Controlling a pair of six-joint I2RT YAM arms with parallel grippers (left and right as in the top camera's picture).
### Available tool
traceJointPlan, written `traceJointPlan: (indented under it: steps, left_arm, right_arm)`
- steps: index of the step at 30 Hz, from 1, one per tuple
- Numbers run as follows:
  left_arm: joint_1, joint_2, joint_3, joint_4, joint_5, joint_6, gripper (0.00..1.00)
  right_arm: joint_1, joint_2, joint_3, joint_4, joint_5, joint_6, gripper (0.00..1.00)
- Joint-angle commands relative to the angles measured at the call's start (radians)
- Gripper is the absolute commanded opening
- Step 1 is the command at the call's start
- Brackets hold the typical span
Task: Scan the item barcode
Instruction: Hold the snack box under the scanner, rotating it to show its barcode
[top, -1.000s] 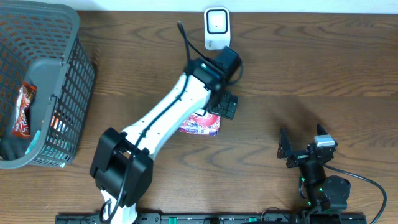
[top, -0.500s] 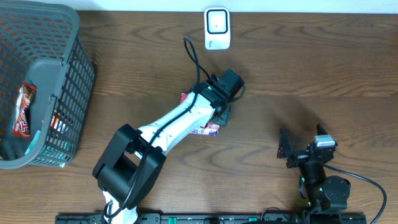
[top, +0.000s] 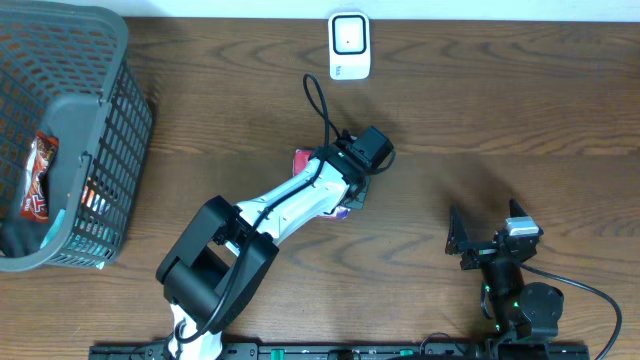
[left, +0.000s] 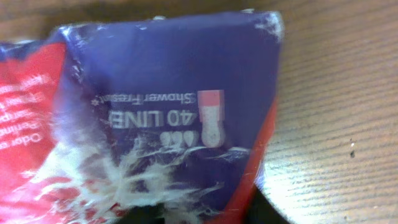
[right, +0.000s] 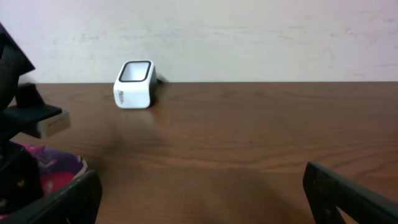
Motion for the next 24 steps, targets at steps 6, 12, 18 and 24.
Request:
traceJointPlan:
  steps: [6, 12, 18, 24]
  left_arm:
    - [0.000, 0.002, 0.095, 0.035, 0.006, -0.002, 0.08]
    - [0.000, -0.015, 0.160, 0.190, 0.021, -0.093, 0.07]
    - [0.000, -0.007, 0.160, 0.283, 0.024, -0.099, 0.07]
    - [-0.006, -0.005, 0.160, 0.296, 0.059, -0.100, 0.15]
  right_arm:
    - [-0.003, -0.004, -0.003, -0.001, -0.003, -0.007, 0.99]
    - [-0.003, -0.004, -0.003, -0.001, -0.003, -0.007, 0.99]
    - [-0.003, -0.004, -0.003, -0.001, -0.003, -0.007, 0.99]
    - [-0.003, -0.004, -0.003, -0.001, -0.003, -0.007, 0.99]
